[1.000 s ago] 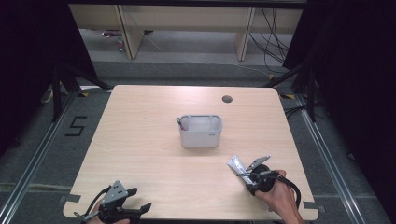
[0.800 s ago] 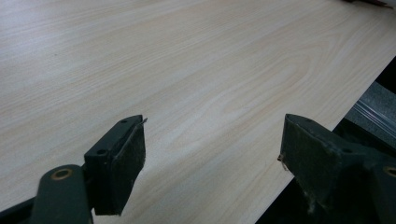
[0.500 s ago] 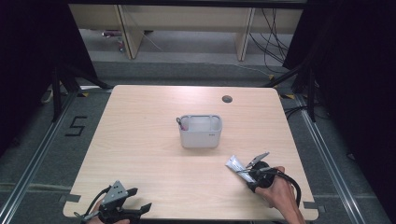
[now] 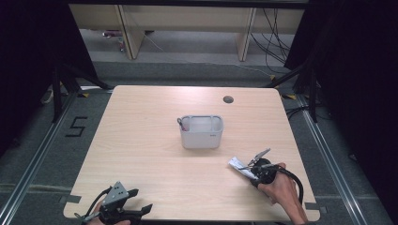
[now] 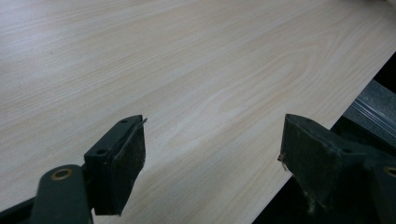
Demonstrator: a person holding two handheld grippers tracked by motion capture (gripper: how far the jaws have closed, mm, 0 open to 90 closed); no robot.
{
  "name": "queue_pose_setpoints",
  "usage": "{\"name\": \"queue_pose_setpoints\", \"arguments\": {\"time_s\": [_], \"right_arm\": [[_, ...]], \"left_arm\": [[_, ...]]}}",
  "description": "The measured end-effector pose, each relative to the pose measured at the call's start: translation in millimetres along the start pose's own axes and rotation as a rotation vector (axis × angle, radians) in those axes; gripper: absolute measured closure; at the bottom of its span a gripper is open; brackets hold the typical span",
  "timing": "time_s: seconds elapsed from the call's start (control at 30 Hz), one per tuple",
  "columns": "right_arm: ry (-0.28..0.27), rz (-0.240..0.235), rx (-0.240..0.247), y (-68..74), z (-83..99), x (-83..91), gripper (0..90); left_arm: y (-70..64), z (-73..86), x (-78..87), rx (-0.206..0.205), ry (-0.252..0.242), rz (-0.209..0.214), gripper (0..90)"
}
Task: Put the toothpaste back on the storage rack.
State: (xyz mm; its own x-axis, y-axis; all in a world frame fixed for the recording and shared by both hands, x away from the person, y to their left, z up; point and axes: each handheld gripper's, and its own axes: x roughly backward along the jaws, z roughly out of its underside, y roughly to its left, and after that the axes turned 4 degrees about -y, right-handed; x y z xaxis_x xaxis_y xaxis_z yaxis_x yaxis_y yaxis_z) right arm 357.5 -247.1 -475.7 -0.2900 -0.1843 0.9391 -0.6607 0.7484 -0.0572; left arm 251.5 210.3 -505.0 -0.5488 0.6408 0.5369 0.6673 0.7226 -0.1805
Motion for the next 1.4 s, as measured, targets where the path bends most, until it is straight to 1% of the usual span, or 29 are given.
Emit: {"name": "queue_pose_setpoints", "arguments": {"time_s": [0.03, 0.07, 0.17, 0.27, 0.33, 0.37, 0.4, 0.43, 0.5, 0.53, 0.57, 0.6, 0.63, 0.67, 0.7, 0.73, 0.77, 0.83, 0.87, 0.93, 0.97, 1.07, 1.1, 1.13, 1.2, 1.23, 1.3, 1.33, 1.4], "right_arm": [[0.006, -0.004, -0.004, 0.3, -0.4, 0.5, 73.8], [-0.004, -0.007, 0.020, -2.1, -1.0, -0.6, 73.9], [0.005, -0.017, 0.014, -2.3, -1.4, -0.2, 74.2], [0.009, -0.021, 0.019, -2.4, -1.6, 0.0, 74.6], [0.005, -0.023, 0.044, -3.6, -2.2, 0.3, 74.9], [0.007, -0.029, 0.044, -3.4, -2.3, 0.8, 75.0], [0.009, -0.033, 0.038, -2.5, -2.2, 1.5, 75.0], [0.002, -0.033, 0.039, -2.5, -2.3, 2.8, 75.1], [-0.020, -0.029, 0.063, -5.7, -2.8, 5.3, 75.2], [-0.019, -0.031, 0.046, -5.5, -2.9, 7.4, 75.3], [-0.028, -0.030, 0.046, -6.1, -3.0, 10.6, 75.3], [-0.028, -0.028, 0.025, -6.2, -3.3, 14.5, 75.3], [-0.046, -0.033, 0.025, -7.2, -3.7, 17.9, 75.3], [-0.064, -0.035, 0.043, -9.7, -4.2, 21.0, 75.3], [-0.052, -0.043, -0.012, -6.9, -4.1, 25.5, 75.3], [-0.077, -0.032, 0.022, -10.7, -4.9, 27.8, 75.3], [-0.088, -0.045, 0.008, -10.4, -5.5, 30.5, 75.3], [-0.120, -0.042, 0.015, -12.7, -6.6, 33.4, 75.3], [-0.130, -0.056, -0.005, -11.6, -6.8, 34.1, 75.3], [-0.152, -0.061, -0.002, -13.2, -7.5, 37.2, 75.4], [-0.163, -0.066, -0.012, -13.2, -7.8, 38.6, 75.4], [-0.200, -0.064, -0.007, -16.2, -8.8, 42.7, 75.5], [-0.202, -0.077, -0.053, -13.7, -9.0, 45.6, 75.5], [-0.204, -0.076, -0.057, -13.8, -9.3, 47.1, 75.5], [-0.233, -0.075, -0.040, -16.3, -10.6, 50.2, 75.5], [-0.236, -0.080, -0.036, -16.1, -11.2, 51.2, 75.5], [-0.269, -0.066, -0.012, -18.8, -13.0, 53.5, 75.6], [-0.278, -0.058, -0.016, -17.7, -13.7, 54.2, 75.6], [-0.269, -0.072, -0.038, -16.9, -15.9, 57.8, 75.7]], "left_arm": [[-0.5, -0.4, -0.3, 0.014, -0.005, -0.005, 21.9], [-0.4, -0.3, -0.6, 0.018, -0.007, -0.005, 21.8], [-0.6, -0.3, 0.0, 0.010, 0.000, -0.003, 21.8], [-0.7, 0.0, -1.1, 0.026, -0.011, -0.007, 21.9], [0.2, 0.0, -0.3, 0.008, 0.006, -0.011, 21.9], [-0.7, 0.0, -0.7, 0.020, -0.002, -0.007, 21.8], [0.5, -0.1, -0.4, 0.011, 0.001, -0.010, 21.9], [-0.5, -0.4, -0.8, 0.027, -0.004, -0.006, 21.9], [-0.4, 0.4, -1.2, 0.023, -0.009, -0.006, 21.9], [-0.5, 0.5, -1.1, 0.023, -0.010, -0.006, 21.9], [-0.3, 0.4, -1.0, 0.024, -0.011, -0.006, 22.0], [0.1, -0.2, -0.9, 0.023, -0.008, -0.007, 22.0], [0.6, -0.6, -0.3, 0.017, 0.002, -0.008, 22.0], [0.2, -0.3, -0.4, 0.020, 0.003, -0.007, 22.0], [-0.4, 0.4, -1.2, 0.024, -0.010, -0.006, 22.0], [-0.6, 0.4, -1.1, 0.023, -0.010, -0.007, 22.0], [-0.5, 0.2, -1.1, 0.024, -0.010, -0.006, 22.0], [-0.2, -0.1, -0.7, 0.021, -0.010, -0.009, 22.0], [-0.5, 0.2, -0.8, 0.022, -0.015, -0.014, 22.0], [0.8, 0.3, -0.7, 0.021, -0.014, -0.007, 22.0], [0.6, -0.3, -0.3, 0.024, -0.006, -0.008, 22.0], [0.6, 0.2, -0.6, 0.020, -0.014, -0.006, 22.0], [0.5, 0.1, -0.7, 0.021, -0.016, -0.006, 22.0], [0.4, 0.0, -0.7, 0.022, -0.014, -0.007, 22.0], [-0.1, 0.3, -0.5, 0.021, -0.014, -0.016, 22.0], [0.6, 0.4, -0.7, 0.021, -0.015, -0.007, 22.0], [0.5, -0.4, -0.1, 0.024, -0.008, -0.010, 22.0], [0.5, -0.3, -0.2, 0.024, -0.008, -0.008, 22.1], [0.6, 0.3, -0.5, 0.020, -0.013, -0.006, 22.1]]}}
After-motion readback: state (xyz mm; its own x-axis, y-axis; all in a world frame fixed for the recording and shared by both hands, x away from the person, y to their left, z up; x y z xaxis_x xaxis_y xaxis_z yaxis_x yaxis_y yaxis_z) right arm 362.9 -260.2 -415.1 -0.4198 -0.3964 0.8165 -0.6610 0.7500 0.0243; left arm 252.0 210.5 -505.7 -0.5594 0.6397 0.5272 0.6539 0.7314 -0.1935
